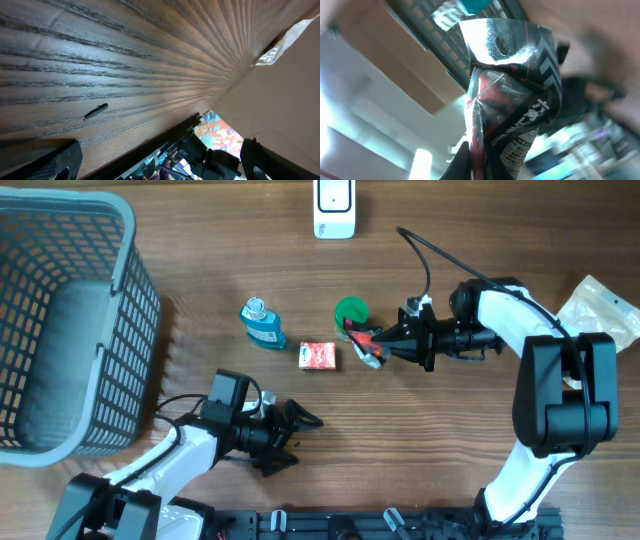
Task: Scan the item barcode
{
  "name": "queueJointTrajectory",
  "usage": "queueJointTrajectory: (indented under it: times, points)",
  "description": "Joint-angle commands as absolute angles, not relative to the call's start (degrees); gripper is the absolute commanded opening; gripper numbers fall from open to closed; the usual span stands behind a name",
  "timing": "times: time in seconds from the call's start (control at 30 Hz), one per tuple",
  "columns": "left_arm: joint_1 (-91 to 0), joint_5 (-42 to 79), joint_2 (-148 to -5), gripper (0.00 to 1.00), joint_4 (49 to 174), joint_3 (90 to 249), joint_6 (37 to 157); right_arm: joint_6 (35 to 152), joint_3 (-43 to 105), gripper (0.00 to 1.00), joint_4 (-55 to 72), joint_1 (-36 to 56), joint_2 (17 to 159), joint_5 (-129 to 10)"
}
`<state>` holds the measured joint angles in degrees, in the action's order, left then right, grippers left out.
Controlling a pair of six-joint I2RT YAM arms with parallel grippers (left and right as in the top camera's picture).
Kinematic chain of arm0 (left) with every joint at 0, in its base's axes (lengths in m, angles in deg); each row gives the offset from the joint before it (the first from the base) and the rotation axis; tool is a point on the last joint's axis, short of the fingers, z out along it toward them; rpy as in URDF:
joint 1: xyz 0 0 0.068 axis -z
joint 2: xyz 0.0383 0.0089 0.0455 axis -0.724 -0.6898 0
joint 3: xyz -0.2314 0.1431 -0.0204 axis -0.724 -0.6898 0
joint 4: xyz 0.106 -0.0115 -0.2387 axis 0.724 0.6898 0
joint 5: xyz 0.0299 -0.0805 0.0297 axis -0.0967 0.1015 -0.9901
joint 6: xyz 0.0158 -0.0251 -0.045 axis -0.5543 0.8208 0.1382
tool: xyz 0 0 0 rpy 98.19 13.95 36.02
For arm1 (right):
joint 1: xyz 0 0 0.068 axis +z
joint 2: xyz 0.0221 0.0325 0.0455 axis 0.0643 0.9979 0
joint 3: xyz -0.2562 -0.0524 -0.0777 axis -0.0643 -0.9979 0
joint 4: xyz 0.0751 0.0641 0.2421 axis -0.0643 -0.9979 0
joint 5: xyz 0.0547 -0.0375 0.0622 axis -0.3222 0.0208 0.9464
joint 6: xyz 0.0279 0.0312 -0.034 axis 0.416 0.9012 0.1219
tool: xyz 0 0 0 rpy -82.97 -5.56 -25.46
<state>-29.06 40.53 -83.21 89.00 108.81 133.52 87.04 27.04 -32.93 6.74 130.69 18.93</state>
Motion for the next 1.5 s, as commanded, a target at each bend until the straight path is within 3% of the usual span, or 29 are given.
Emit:
queueJointTrajectory:
  times: [0.0,0.2,0.4,0.67,0.73,0.9,1.03,1.2,1.47]
  points:
    - [-28.80,22.67,-85.85,1.00,88.26,106.05,130.46,109.23,28.11,0.05,-36.58,6.89,130.16,20.38]
    - [-28.80,22.82,-85.87,1.00,88.24,106.05,131.75,120.77,28.13,0.05,-45.36,6.87,130.16,25.18]
    - [-28.80,22.82,-85.85,1.00,88.28,106.05,131.70,142.61,28.22,0.05,-46.50,6.06,130.16,25.14]
    - [-28.80,22.78,-85.87,1.00,88.72,106.05,131.68,142.91,28.72,0.05,-51.29,-3.38,130.60,24.99]
    - [-28.80,22.76,-85.85,1.00,89.14,106.05,131.68,148.07,28.72,0.05,-51.26,-5.99,130.77,23.22]
    - [-28.80,22.78,-85.85,1.00,89.79,106.05,131.70,165.38,28.72,0.05,-47.18,-8.41,130.82,23.17]
    - [-28.80,22.78,-85.87,1.00,90.73,106.05,131.70,183.04,28.72,0.04,-36.18,-8.35,130.90,22.02]
    - [-28.80,22.74,-85.87,1.00,91.30,106.05,131.70,196.79,28.72,0.05,-26.61,-8.46,130.93,16.86]
    - [-28.80,21.82,-85.87,1.00,91.47,106.05,131.70,196.53,28.72,0.05,-29.98,-8.91,133.20,8.64]
